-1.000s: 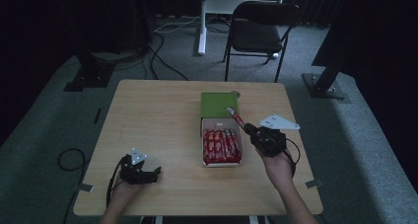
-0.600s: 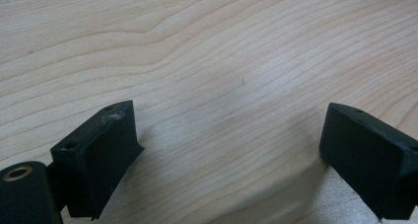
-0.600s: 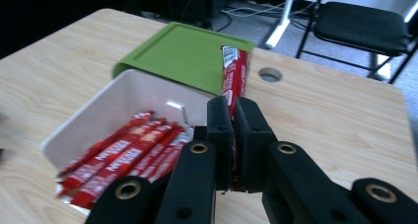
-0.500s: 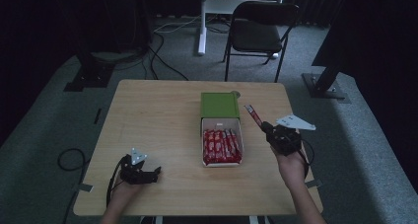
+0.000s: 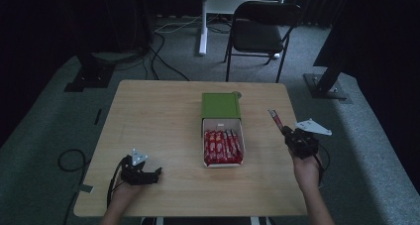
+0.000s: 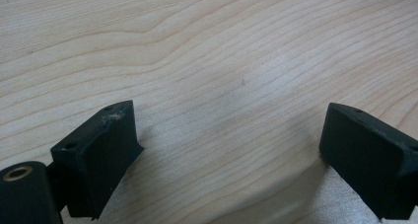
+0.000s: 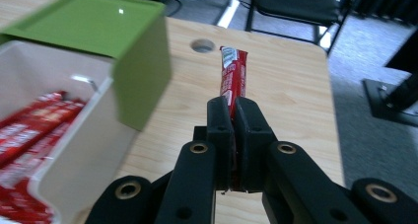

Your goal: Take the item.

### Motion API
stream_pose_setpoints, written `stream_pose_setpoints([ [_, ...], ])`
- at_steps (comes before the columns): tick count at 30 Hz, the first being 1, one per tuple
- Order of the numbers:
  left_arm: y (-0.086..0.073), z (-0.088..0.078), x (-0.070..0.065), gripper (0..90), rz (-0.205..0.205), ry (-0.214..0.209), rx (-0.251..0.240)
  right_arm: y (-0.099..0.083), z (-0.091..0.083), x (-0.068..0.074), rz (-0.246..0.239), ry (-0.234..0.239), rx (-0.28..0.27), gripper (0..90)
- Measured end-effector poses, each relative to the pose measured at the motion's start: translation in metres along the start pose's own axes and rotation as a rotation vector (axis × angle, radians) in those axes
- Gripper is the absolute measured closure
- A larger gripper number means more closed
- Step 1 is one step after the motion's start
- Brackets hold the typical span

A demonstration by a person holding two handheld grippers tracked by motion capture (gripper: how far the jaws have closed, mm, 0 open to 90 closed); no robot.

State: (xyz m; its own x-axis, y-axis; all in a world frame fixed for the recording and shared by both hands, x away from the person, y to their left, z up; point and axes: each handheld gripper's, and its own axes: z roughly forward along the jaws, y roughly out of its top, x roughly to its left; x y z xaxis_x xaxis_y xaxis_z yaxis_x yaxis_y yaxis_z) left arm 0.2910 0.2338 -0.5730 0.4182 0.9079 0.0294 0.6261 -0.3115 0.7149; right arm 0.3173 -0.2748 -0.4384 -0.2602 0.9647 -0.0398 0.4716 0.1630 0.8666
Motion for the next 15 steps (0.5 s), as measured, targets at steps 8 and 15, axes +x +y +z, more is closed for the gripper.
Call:
stream_pose_setpoints([
  [8, 0.0, 0.0, 0.0, 8.6, 0.002, 0.0, 0.001, -0.02, 0.012, -0.015, 0.016, -0.058, 0.032, 85.8],
  [15, 0.0, 0.0, 0.0, 8.6, 0.002, 0.0, 0.001, -0.042, 0.024, -0.031, 0.043, -0.123, 0.066, 85.7],
])
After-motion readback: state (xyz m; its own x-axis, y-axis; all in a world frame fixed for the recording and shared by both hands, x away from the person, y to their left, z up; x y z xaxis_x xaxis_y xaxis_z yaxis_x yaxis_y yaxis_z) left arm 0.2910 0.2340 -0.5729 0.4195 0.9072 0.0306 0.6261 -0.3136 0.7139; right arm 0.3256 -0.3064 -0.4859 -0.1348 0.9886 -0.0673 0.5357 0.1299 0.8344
